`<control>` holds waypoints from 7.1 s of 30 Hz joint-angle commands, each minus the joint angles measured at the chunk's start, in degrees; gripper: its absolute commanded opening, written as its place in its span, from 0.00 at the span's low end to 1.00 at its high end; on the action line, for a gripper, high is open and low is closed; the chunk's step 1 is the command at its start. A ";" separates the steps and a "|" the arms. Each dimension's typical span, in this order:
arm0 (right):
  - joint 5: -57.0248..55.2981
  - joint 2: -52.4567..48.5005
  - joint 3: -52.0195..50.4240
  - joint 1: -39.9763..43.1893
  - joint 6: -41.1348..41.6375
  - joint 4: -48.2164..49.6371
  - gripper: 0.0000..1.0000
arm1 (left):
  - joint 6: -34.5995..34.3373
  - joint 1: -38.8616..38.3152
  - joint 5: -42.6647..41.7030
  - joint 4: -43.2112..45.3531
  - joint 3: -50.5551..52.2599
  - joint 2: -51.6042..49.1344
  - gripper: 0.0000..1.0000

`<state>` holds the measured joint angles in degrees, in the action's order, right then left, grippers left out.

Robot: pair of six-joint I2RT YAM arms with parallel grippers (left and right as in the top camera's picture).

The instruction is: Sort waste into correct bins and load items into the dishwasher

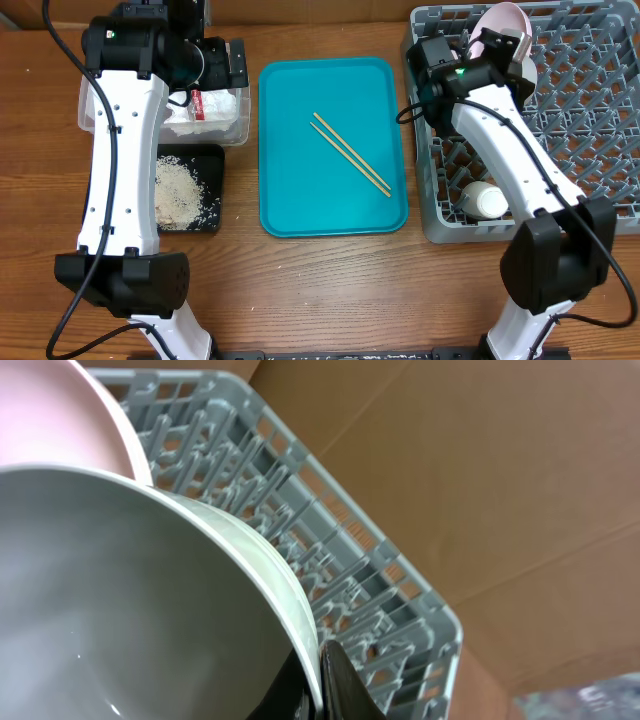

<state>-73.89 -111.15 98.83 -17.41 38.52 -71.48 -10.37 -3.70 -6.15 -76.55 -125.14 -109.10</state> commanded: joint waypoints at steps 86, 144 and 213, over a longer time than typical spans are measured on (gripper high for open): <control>11.74 -9.64 0.09 -11.41 -21.79 -8.92 0.40 | 0.52 -0.07 0.39 0.07 -0.59 0.22 1.00; 66.20 -8.55 -13.03 -9.75 -43.06 35.74 0.49 | 0.52 -0.07 0.39 0.09 -0.59 0.22 1.00; 70.38 -7.56 46.18 -2.03 -35.01 -21.27 0.04 | 0.52 -0.07 0.39 0.07 -0.59 0.22 1.00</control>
<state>-2.22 -121.01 138.08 -23.68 2.79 -89.19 -10.37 -3.70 -6.15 -76.58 -125.14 -109.10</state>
